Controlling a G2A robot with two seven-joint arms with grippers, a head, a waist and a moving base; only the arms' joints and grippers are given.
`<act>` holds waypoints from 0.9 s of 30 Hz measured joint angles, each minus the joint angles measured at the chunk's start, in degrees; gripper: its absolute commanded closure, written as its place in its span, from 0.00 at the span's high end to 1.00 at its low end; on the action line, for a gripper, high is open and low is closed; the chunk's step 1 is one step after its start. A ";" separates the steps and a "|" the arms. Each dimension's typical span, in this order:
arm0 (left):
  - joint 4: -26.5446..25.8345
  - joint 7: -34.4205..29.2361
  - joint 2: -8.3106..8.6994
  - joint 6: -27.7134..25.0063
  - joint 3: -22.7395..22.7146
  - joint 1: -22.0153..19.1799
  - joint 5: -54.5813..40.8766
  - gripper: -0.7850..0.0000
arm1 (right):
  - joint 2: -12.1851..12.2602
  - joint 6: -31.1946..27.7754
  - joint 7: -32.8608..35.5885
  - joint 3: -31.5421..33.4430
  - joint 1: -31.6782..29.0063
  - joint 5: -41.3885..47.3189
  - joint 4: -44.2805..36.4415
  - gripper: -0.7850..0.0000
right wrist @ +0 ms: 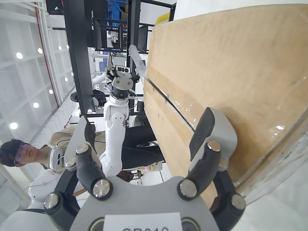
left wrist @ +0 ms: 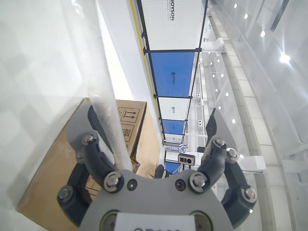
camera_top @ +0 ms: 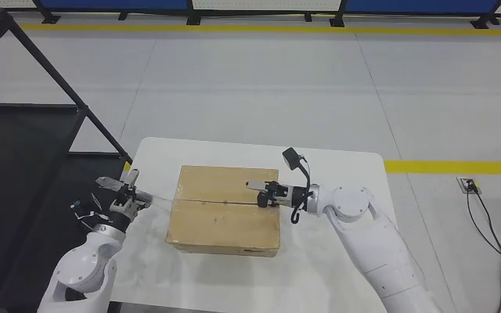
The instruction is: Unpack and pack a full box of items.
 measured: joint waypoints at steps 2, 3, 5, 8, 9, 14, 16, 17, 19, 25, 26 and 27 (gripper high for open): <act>0.39 0.75 -0.03 0.03 0.05 0.05 0.36 0.97 | 0.04 -0.03 -0.02 -0.10 0.11 0.13 0.21 1.00; 0.52 0.97 -0.05 0.06 -0.01 0.15 0.31 0.87 | 0.06 -0.03 -0.02 -0.15 0.18 0.18 0.29 1.00; 0.73 1.26 -0.06 0.26 -0.28 0.30 -0.02 0.43 | 0.07 -0.05 -0.07 -0.31 0.33 0.29 0.48 1.00; 0.87 1.08 -0.04 0.18 -0.64 0.41 -0.18 0.04 | 0.08 -0.22 -0.06 -0.58 0.58 0.51 0.79 1.00; 0.89 1.01 -0.02 0.16 -0.74 0.46 -0.12 0.00 | 0.09 -0.22 -0.03 -0.66 0.66 0.58 0.90 1.00; 1.01 0.41 0.06 0.26 -1.23 0.73 0.02 0.00 | 0.15 -0.48 -0.17 -0.96 0.92 0.85 1.24 1.00; 1.02 0.10 0.09 0.22 -1.37 0.93 0.09 0.00 | 0.20 -0.55 -0.18 -1.00 0.94 0.93 1.32 1.00; 1.00 -0.05 0.10 0.17 -1.43 1.03 0.17 0.00 | 0.23 -0.58 -0.16 -1.00 0.95 0.96 1.33 1.00; 0.90 -0.34 0.14 -0.01 -1.61 1.32 0.38 0.00 | 0.30 -0.63 -0.13 -1.02 0.95 1.02 1.35 1.00; 0.29 -0.84 0.26 -0.59 -2.47 2.47 0.67 0.00 | 0.43 -0.72 -0.15 -1.19 0.91 1.32 1.30 1.00; 0.15 -0.82 0.27 -0.68 -2.65 2.65 0.72 0.00 | 0.45 -0.74 -0.16 -1.23 0.91 1.36 1.30 1.00; -0.02 -0.66 0.28 -0.83 -2.86 2.84 0.75 0.00 | 0.47 -0.76 -0.17 -1.27 0.91 1.38 1.31 1.00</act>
